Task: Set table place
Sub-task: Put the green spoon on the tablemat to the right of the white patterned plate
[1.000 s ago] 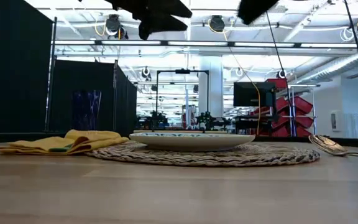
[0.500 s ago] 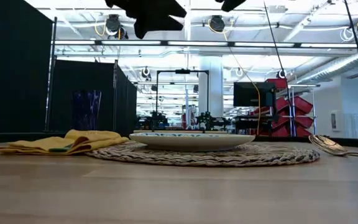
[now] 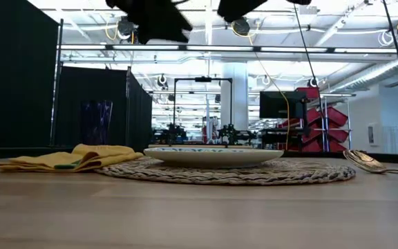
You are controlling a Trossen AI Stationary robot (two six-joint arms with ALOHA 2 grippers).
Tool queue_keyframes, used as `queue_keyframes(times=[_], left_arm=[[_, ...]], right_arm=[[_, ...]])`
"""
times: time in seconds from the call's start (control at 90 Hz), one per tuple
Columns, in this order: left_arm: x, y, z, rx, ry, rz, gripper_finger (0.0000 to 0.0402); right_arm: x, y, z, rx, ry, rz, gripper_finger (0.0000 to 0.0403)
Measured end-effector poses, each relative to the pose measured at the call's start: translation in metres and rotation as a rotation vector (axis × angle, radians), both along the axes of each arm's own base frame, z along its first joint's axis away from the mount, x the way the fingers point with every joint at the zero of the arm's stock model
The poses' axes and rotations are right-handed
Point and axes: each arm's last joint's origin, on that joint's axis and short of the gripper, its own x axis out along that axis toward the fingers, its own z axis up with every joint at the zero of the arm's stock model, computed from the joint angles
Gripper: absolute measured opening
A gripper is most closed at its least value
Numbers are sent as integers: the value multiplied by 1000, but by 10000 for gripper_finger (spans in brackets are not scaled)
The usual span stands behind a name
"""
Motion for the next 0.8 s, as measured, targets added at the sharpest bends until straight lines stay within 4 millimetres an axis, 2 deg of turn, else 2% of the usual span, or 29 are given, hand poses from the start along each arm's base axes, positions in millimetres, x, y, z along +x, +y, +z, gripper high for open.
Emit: queue_keyframes(times=[0.256, 0.422, 0.544, 0.7, 0.8], left_arm=[[3, 16, -9, -68, 59, -31, 166], [0, 13, -11, -71, 93, -43, 166], [1, 7, -13, -71, 101, -66, 166], [11, 1, -30, -88, 163, -106, 166], [17, -3, -42, -130, 203, -121, 166]], right_arm=[[10, -27, -1, 17, 25, -68, 55], [11, -34, -3, 122, 67, -87, 55], [7, -24, -5, 136, 64, -91, 55], [4, 2, -20, 173, 130, -7, 55], [-4, 12, -26, 191, 177, -33, 55]])
